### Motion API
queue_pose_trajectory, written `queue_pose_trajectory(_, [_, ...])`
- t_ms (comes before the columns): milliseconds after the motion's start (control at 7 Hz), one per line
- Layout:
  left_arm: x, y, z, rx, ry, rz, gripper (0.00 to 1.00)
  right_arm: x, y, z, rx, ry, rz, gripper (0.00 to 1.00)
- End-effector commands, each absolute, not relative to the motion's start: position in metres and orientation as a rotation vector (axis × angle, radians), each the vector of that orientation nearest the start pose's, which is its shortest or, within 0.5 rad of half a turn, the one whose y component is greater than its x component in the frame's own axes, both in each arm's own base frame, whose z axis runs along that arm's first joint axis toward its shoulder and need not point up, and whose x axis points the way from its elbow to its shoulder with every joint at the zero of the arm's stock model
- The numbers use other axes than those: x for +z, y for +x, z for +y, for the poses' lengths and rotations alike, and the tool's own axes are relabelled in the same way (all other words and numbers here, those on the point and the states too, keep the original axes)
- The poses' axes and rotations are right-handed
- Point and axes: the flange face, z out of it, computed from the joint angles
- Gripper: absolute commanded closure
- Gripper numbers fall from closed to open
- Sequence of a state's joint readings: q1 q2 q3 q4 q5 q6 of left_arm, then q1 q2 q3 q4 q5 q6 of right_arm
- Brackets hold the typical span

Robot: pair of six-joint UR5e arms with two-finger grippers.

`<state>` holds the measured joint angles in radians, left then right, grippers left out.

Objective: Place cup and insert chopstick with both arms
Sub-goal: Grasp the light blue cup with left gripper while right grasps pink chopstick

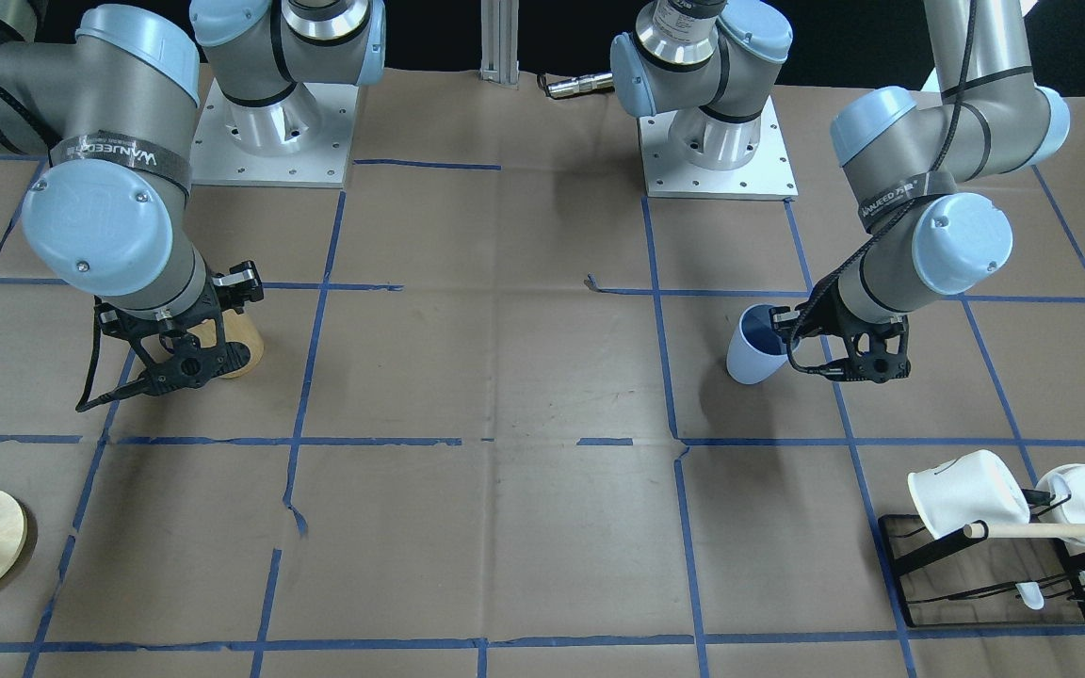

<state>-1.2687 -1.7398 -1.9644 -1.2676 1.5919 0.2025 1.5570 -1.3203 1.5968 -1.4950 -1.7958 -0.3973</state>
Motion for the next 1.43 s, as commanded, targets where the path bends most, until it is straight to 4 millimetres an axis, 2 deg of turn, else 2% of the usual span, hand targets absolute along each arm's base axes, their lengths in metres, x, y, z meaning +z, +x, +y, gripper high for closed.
queue_pose_trajectory(0, [0.281,-0.002,-0.527,0.287,-0.313,3.248,1.0,0.343,0.104,-0.543,0.641,-0.672,3.154,0.6])
queue_pose_trajectory(143, [0.285,-0.041,-0.532,0.291,-0.31,3.237,1.0,0.344,0.103,-0.541,0.647,-0.67,3.154,0.68])
queue_pose_trajectory(286, [0.282,-0.088,-0.542,0.286,-0.347,3.216,1.0,0.345,0.103,-0.541,0.647,-0.668,3.154,0.75])
queue_pose_trajectory(571, [0.269,-0.201,-0.56,0.297,-0.444,3.166,1.0,0.344,0.102,-0.532,0.653,-0.671,3.152,0.82])
queue_pose_trajectory(714, [0.265,-0.252,-0.562,0.26,-0.503,3.159,1.0,0.345,0.101,-0.53,0.649,-0.673,3.153,0.85])
queue_pose_trajectory(857, [0.259,-0.29,-0.56,0.264,-0.44,3.186,1.0,0.347,0.098,-0.531,0.638,-0.67,3.162,0.88])
queue_pose_trajectory(1143, [0.253,-0.308,-0.556,0.287,-0.409,3.2,0.99,0.352,0.095,-0.532,0.622,-0.673,3.176,0.9])
queue_pose_trajectory(1286, [0.261,-0.313,-0.545,0.29,-0.396,3.213,0.99,0.357,0.095,-0.532,0.612,-0.68,3.192,0.9])
